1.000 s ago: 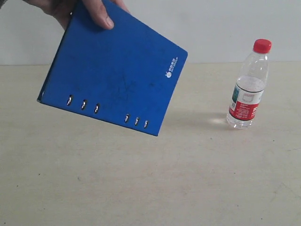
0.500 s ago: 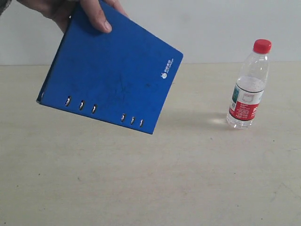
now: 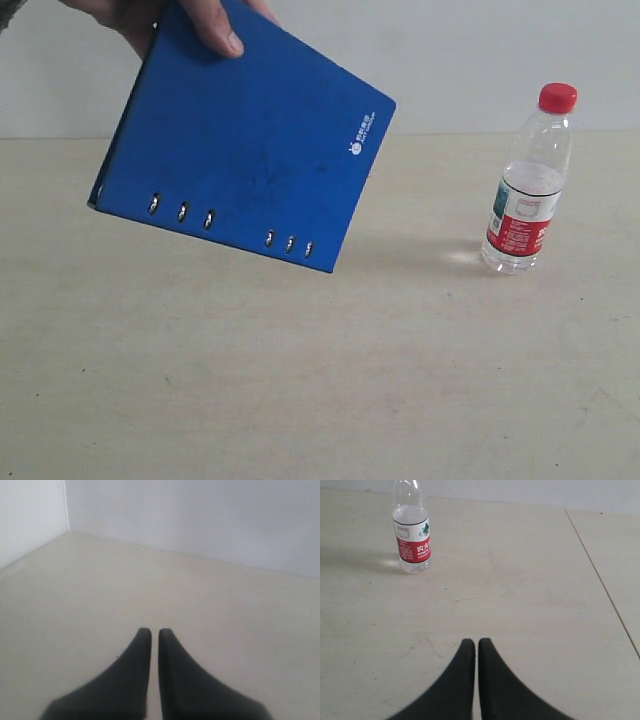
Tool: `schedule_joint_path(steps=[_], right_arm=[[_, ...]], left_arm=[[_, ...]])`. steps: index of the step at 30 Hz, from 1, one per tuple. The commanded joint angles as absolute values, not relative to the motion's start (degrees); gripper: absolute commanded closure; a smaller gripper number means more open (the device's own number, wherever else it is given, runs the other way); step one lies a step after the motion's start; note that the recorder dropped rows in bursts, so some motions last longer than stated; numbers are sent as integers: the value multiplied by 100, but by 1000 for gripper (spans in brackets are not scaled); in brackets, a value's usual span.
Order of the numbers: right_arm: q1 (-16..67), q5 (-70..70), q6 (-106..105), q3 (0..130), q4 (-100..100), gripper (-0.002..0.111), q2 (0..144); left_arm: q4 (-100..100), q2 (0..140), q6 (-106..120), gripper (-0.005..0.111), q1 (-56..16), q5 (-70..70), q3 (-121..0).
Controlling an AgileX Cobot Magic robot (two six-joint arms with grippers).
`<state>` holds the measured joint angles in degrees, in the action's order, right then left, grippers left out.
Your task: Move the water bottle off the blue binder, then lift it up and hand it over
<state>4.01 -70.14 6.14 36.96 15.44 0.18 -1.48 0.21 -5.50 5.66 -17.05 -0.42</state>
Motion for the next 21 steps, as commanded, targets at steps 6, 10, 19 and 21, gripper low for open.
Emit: schedule_joint_path(steps=[6, 10, 19, 21], right_arm=[[404, -6996, 609, 3729, 1555, 108, 0], [404, -6996, 625, 3729, 1555, 108, 0], [404, -6996, 625, 3729, 1555, 108, 0], [404, -6996, 625, 3729, 1555, 108, 0]], left_arm=[[-245, 0, -266, 101, 355, -2058, 0], [-256, 0, -171, 101, 191, -2058, 0], [-256, 0, -171, 101, 204, -2032, 0], [-256, 0, -171, 101, 204, -2032, 0]])
